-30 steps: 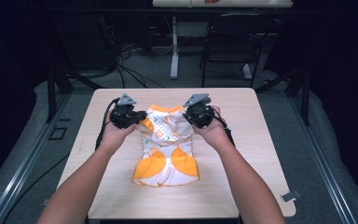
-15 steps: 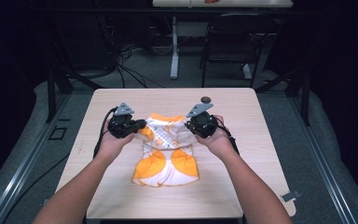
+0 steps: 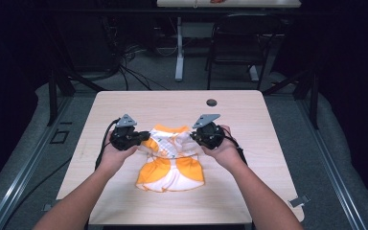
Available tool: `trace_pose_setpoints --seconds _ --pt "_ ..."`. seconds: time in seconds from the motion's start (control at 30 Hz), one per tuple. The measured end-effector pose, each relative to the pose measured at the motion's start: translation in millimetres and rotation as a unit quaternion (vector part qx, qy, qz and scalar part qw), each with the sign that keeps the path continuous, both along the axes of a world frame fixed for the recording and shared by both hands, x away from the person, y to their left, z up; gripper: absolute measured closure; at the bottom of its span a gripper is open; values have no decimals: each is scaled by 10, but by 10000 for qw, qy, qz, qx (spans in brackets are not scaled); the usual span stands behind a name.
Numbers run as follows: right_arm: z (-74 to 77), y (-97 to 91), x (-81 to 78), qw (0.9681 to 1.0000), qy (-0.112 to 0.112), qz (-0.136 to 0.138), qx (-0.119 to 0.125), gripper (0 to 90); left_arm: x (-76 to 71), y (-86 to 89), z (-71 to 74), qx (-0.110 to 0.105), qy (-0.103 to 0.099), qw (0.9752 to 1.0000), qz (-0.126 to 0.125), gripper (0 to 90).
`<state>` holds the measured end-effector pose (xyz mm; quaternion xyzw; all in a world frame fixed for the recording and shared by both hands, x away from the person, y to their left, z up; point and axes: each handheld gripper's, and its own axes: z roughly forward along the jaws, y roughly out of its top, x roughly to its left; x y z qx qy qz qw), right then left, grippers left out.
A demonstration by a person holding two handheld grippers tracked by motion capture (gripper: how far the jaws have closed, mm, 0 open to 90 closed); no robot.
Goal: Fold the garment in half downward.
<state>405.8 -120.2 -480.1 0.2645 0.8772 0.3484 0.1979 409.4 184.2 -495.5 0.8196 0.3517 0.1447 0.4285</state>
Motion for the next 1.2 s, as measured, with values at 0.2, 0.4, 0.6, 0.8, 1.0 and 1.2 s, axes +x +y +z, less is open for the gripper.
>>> trace_pose_setpoints --seconds 0.2,0.4,0.6,0.8,1.0,1.2 --pt "-90 -5 -64 10000 62 9 8 872 -74 -4 -67 24 58 10000 -52 846" --pt "-165 7 -144 9999 109 93 -40 871 -156 33 -199 -60 194 9998 -75 846" --pt "-263 4 -211 9997 202 127 28 871 -223 59 -309 -126 297 9994 -110 845" --pt "-385 -26 -281 9992 374 144 47 869 -292 43 -402 -170 429 9988 -142 843" --pt "-492 -73 -363 9983 523 123 233 862 -384 24 -502 -131 549 9981 -233 837" --pt "-503 -98 -413 9973 609 122 395 806 -424 33 -504 -247 582 9978 -192 818"
